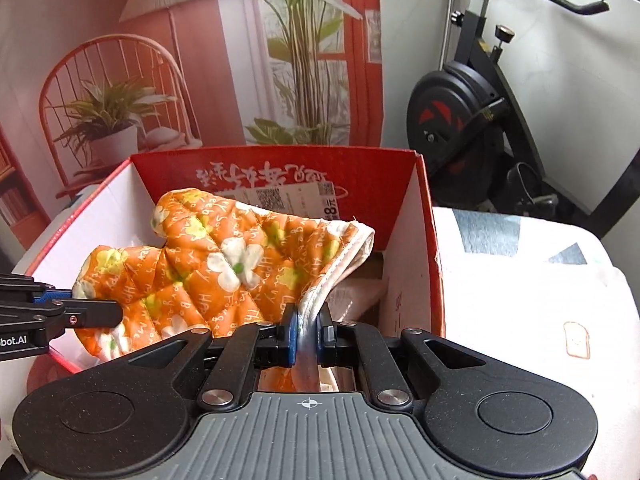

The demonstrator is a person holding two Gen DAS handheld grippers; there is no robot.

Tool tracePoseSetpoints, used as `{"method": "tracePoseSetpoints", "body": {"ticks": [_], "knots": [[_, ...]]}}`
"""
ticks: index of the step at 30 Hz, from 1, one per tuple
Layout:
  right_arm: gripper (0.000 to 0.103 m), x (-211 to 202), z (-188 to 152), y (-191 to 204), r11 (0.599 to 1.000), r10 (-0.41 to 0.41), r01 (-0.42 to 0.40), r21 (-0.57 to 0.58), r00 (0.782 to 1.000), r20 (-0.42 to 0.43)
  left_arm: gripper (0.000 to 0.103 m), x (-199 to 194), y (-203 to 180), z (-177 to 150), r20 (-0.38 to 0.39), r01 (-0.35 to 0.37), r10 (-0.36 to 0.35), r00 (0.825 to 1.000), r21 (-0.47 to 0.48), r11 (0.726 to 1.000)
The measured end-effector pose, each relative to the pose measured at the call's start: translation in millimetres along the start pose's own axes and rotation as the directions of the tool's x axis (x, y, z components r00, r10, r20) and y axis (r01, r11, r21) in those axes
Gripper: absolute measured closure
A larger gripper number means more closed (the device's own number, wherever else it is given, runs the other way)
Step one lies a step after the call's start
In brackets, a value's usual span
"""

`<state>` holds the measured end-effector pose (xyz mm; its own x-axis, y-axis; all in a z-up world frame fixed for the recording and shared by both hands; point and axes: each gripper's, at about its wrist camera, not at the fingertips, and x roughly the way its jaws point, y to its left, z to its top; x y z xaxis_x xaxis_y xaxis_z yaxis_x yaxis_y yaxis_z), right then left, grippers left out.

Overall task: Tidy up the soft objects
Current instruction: 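Lift the mitt into the red box and open the left tool, then move both tools to the black glove beside the towels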

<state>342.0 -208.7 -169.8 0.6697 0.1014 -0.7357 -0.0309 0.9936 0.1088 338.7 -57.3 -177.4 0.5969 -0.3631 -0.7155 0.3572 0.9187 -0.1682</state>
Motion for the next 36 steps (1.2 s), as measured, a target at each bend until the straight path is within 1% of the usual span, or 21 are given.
{"method": "tracePoseSetpoints", "body": {"ticks": [7,8,13,15,17,18,19,20,21,22,23,25,26,27,28,29,32,36], "knots": [[0.095,11.4,-5.0,10.0,0.999,0.001,-0.003,-0.032,0.997,-0.074,0.079,-1.5,3.1,1.0,0.001,-0.059,0.059,0.998,0.025,0.998],[0.095,13.3,-5.2,12.0,0.999,-0.003,-0.001,-0.037,0.997,-0.082,0.076,-3.2,3.3,1.3,0.005,-0.072,0.072,0.997,0.029,0.997],[0.095,17.8,-4.3,15.0,0.998,-0.027,0.02,-0.064,0.994,-0.107,0.07,-15.8,6.4,6.4,0.049,-0.091,0.09,0.995,0.026,0.996],[0.092,19.3,-4.3,17.4,0.996,-0.045,0.036,-0.084,0.993,-0.11,0.068,-19.7,8.2,7.1,0.062,-0.098,0.096,0.993,0.021,0.995],[0.083,16.9,-4.7,19.6,0.993,-0.064,0.054,-0.102,0.994,-0.091,0.067,-23.2,8.9,6.6,0.072,-0.108,0.106,0.992,0.023,0.994],[0.08,12.3,-5.3,21.4,0.992,-0.076,0.069,-0.109,0.995,-0.063,0.067,-25.5,9.0,6.0,0.08,-0.111,0.109,0.991,0.025,0.993],[0.073,7.5,-5.6,23.4,0.99,-0.082,0.077,-0.116,0.996,-0.038,0.066,-28.0,9.2,5.3,0.087,-0.114,0.112,0.99,0.026,0.993],[0.063,2.2,-5.9,25.5,0.989,-0.082,0.08,-0.123,0.996,-0.016,0.066,-30.6,9.8,4.5,0.093,-0.117,0.114,0.989,0.026,0.993],[0.055,-3.7,-6.3,27.4,0.988,-0.089,0.089,-0.127,0.996,0.008,0.066,-34.1,10.3,3.1,0.099,-0.117,0.114,0.988,0.027,0.993],[0.04,-11.3,-6.5,28.6,0.986,-0.102,0.106,-0.128,0.994,0.039,0.066,-38.9,10.8,1.1,0.108,-0.115,0.111,0.988,0.026,0.993],[0.034,-18.3,-7.4,29.7,0.986,-0.102,0.109,-0.127,0.993,0.065,0.066,-43.3,11.4,-0.2,0.115,-0.112,0.108,0.987,0.026,0.993],[0.034,-32.7,-9.6,31.3,0.988,-0.087,0.099,-0.119,0.991,0.101,0.066,-54.3,12.6,-3.7,0.13,-0.105,0.1,0.986,0.027,0.994],[0.032,-38.6,-11.6,32.5,0.989,-0.084,0.097,-0.111,0.99,0.113,0.065,-60.4,13.2,-6.2,0.139,-0.102,0.097,0.986,0.029,0.994],[0.029,-47.0,-14.2,33.1,0.991,-0.081,0.094,-0.098,0.988,0.133,0.065,-67.2,13.3,-9.2,0.148,-0.102,0.096,0.984,0.032,0.994],[0.022,-54.9,-17.4,34.1,0.992,-0.073,0.087,-0.086,0.985,0.155,0.065,-74.0,13.5,-12.4,0.159,-0.1,0.093,0.983,0.034,0.994],[0.019,-63.1,-21.7,35.1,0.994,-0.062,0.076,-0.074,0.982,0.179,0.065,-81.0,14.1,-16.4,0.168,-0.098,0.09,0.982,0.036,0.995],[0.019,-85.5,-36.9,38.2,0.998,-0.04,0.05,-0.038,0.972,0.231,0.064,-100.3,17.5,-30.5,0.186,-0.088,0.081,0.979,0.028,0.996],[0.019,-108.3,-63.1,45.2,1.0,-0.012,0.012,0.002,0.963,0.269,0.064,-117.7,20.6,-57.1,0.178,-0.079,0.074,0.981,0.024,0.997]]}}
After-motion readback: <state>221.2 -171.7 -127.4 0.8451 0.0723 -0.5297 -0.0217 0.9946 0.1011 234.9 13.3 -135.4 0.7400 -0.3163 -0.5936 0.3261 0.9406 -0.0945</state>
